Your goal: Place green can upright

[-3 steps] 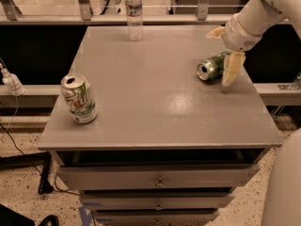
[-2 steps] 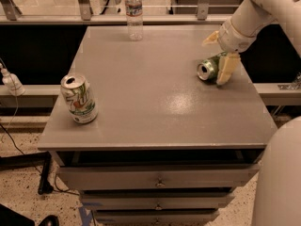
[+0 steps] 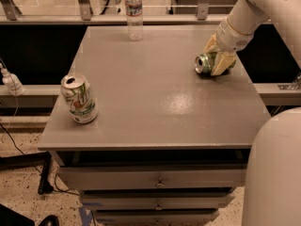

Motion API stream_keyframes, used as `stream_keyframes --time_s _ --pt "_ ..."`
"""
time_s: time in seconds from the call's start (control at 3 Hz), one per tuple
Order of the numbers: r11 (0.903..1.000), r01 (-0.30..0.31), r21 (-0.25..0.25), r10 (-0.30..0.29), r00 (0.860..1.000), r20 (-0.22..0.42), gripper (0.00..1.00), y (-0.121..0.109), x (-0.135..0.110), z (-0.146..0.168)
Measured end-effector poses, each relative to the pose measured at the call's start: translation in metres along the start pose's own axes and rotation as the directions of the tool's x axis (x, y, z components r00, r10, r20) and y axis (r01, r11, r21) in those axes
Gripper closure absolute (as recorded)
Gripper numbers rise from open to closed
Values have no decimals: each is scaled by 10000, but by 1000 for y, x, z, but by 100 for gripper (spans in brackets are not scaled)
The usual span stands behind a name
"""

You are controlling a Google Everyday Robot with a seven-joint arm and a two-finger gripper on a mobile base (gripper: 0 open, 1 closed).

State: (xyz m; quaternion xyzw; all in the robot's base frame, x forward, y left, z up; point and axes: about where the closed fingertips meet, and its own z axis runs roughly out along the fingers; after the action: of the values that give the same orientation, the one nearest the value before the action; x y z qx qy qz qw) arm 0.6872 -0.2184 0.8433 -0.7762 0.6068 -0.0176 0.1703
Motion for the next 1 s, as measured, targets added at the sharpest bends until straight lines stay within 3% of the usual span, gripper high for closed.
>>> stream_keyframes --time_s 0.33,0.67,1.0 --pt "9993 -267 243 261 9994 245 88 -9 -13 -22" --pt "9900 -1338 439 1271 9832 1311 100 -14 -34 -52" --pt "9510 -3073 349 2766 8955 3486 100 -14 -63 -75"
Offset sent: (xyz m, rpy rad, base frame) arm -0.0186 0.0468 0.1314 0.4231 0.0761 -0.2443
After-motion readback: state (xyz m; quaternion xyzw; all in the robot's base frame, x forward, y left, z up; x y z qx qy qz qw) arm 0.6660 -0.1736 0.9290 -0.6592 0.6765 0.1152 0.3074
